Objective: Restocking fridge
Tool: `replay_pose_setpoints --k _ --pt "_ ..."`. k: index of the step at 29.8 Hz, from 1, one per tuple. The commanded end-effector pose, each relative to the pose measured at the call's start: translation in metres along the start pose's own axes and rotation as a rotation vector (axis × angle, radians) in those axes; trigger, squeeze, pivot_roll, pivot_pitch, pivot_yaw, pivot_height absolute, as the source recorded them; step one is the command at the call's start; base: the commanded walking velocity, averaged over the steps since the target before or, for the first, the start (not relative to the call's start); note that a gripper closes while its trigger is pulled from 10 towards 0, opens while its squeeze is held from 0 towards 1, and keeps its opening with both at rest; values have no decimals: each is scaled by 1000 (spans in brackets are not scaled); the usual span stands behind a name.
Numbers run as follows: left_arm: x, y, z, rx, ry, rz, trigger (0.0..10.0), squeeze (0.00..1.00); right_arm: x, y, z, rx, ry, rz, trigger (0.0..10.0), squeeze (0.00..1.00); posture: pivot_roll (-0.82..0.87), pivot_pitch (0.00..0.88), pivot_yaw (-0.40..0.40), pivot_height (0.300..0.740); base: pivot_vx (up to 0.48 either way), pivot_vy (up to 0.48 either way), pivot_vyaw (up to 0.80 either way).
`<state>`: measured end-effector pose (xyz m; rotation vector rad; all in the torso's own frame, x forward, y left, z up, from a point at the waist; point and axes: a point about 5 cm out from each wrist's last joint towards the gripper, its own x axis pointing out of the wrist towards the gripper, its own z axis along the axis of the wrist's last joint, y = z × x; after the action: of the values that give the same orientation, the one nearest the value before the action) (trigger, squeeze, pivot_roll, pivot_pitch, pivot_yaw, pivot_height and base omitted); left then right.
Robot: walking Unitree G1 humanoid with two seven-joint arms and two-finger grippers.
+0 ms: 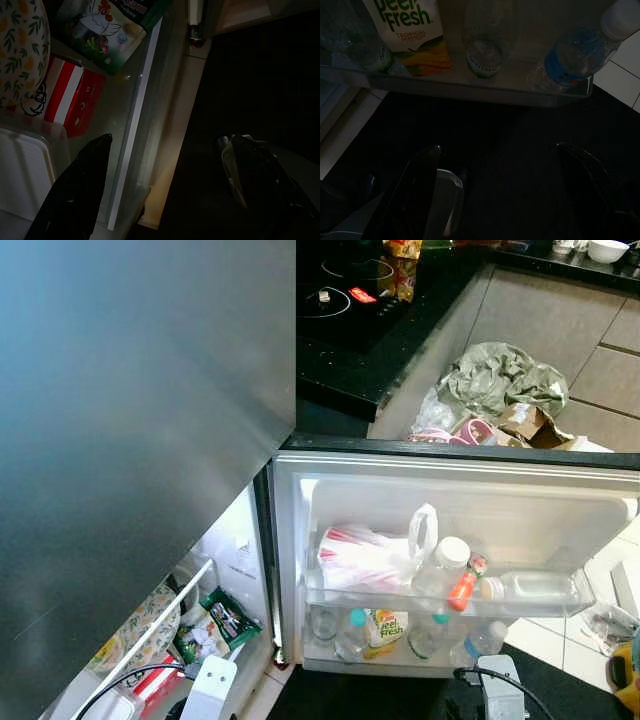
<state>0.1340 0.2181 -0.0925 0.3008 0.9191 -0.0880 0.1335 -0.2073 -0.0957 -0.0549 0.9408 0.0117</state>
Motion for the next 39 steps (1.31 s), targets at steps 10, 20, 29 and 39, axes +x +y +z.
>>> replay_pose_setpoints --k 10,20,29,39 --pt "-3 -7 -12 -11 58 -17 10000 0 -1 0 -4 17 2 -4 10000 0 -38 4 -76 740 0 0 0" --pt "-6 -4 -22 -8 107 -12 10000 0 -1 0 -4 15 4 -2 10000 0 -37 5 -76 740 0 0 0" --pt "-8 -3 -27 -7 132 -11 10000 0 -1 0 -3 12 1 -2 10000 0 -39 2 -78 740 0 0 0" --pt "-8 -5 -28 -7 138 -14 10000 0 -2 -1 -4 12 5 -4 10000 0 -38 1 -78 740 0 0 0"
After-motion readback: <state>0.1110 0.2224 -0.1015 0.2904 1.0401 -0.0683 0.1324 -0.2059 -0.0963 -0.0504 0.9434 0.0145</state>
